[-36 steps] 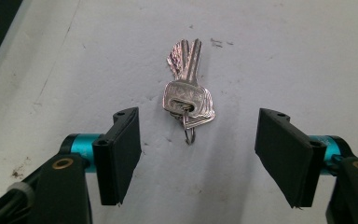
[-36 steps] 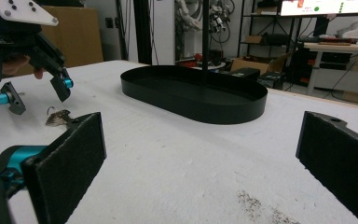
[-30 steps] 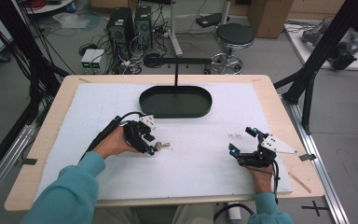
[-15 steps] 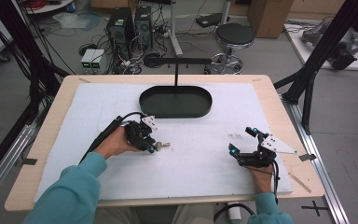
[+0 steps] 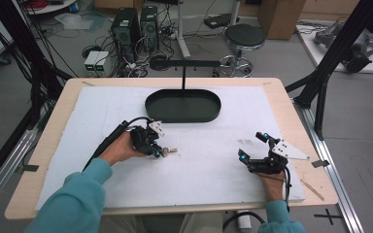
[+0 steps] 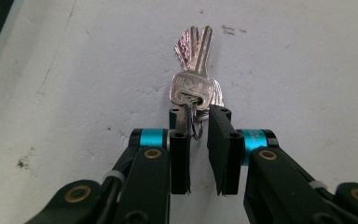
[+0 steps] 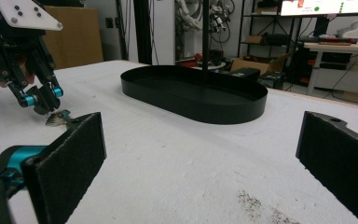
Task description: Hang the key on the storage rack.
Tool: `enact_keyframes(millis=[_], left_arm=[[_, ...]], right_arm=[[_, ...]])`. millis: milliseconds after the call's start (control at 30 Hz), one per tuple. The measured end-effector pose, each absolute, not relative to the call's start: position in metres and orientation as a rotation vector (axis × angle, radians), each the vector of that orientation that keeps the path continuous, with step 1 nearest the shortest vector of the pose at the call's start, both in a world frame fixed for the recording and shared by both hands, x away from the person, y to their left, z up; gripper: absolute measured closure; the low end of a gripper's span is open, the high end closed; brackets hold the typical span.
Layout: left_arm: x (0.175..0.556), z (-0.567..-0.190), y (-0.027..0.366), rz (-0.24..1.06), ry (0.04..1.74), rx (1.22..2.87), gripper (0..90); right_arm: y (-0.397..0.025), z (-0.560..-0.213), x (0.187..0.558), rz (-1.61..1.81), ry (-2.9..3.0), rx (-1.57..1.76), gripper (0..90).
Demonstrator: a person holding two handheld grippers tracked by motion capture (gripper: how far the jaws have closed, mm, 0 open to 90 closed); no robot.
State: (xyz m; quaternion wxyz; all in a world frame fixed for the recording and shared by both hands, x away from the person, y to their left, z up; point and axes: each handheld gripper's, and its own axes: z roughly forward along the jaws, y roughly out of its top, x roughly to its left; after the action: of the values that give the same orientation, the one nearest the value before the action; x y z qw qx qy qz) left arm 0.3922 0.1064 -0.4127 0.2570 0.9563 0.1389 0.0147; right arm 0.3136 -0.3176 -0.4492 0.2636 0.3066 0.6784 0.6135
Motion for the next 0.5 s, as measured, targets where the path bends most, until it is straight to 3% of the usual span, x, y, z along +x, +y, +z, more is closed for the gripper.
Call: enact_keyframes(millis=[500], left_arm=[[0.3910,-0.4120,0.1044,0.037,0.389,2.603,87.2]], right_arm=[[-0.3176,-0.4492,0.3135,1.655,1.834,0.829,0.6]])
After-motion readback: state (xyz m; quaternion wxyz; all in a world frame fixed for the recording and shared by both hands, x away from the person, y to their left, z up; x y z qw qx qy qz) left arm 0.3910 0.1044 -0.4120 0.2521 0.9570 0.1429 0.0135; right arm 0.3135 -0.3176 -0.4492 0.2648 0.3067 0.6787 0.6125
